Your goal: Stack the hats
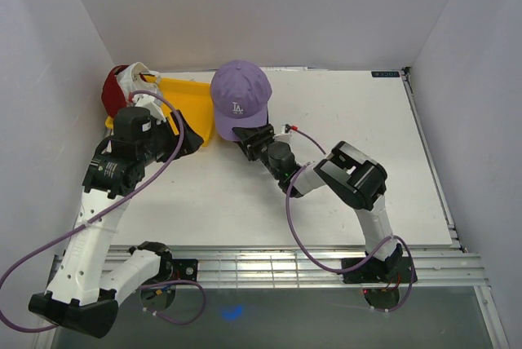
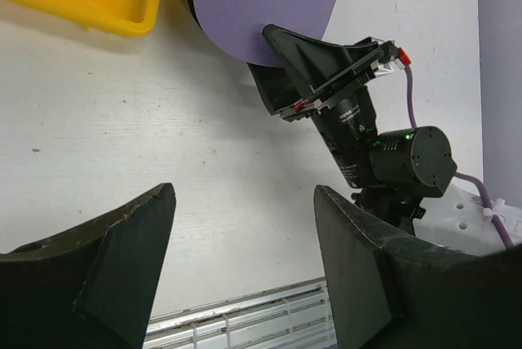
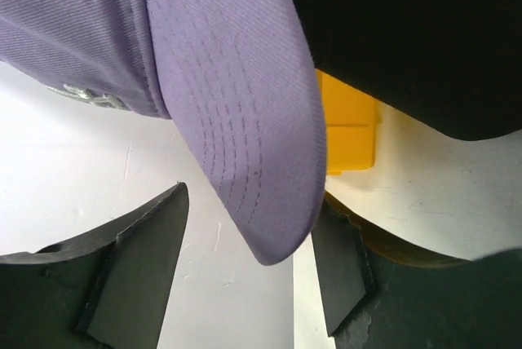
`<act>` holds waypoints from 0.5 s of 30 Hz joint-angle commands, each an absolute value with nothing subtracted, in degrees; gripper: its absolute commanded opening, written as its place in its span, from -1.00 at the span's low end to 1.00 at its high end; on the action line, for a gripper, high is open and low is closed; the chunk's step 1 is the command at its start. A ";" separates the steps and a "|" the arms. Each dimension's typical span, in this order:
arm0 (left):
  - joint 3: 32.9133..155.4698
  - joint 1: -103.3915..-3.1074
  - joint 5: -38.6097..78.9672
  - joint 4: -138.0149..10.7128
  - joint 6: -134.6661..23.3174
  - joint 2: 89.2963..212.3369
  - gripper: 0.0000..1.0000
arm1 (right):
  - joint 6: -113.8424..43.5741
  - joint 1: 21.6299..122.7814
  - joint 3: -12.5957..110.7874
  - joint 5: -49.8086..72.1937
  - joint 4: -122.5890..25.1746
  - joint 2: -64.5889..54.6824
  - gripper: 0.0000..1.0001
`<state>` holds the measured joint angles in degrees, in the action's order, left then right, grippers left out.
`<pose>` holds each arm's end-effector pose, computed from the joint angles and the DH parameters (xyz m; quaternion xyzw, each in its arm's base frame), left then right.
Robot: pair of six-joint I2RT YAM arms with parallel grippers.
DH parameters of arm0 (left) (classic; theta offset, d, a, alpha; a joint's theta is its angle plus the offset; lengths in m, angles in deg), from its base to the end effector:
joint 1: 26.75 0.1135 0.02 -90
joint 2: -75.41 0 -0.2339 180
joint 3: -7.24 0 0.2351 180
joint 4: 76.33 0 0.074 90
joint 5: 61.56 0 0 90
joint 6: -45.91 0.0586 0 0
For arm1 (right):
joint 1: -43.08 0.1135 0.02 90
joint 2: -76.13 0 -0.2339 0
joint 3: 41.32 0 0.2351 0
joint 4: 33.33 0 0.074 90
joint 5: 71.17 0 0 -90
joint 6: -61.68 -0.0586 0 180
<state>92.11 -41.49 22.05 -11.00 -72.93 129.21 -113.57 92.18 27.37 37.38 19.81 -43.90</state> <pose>0.1845 -0.0553 0.3491 -0.0825 0.8792 -0.2190 0.4151 0.2848 0.3003 0.1365 0.3231 0.6170 0.6097 0.3783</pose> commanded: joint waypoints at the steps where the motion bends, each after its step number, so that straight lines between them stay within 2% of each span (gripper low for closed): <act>1: 92.60 -41.60 22.90 -11.80 -71.87 128.58 0.59 | -114.01 92.56 29.45 39.84 22.64 -45.42 0.27; 4: 92.95 -41.60 23.17 -11.63 -71.43 128.85 0.58 | -114.71 92.56 29.54 40.28 23.17 -46.13 0.17; 10: 93.13 -41.60 23.61 -11.45 -71.16 128.94 0.59 | -115.68 92.47 27.52 40.81 23.52 -45.69 -0.30; 15: 92.60 -41.60 23.34 -11.80 -71.34 128.94 0.59 | -116.21 92.39 25.32 40.72 23.17 -44.55 -0.57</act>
<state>92.11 -41.49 23.10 -11.00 -71.95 129.28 -116.28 92.36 27.15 38.65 23.98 -45.93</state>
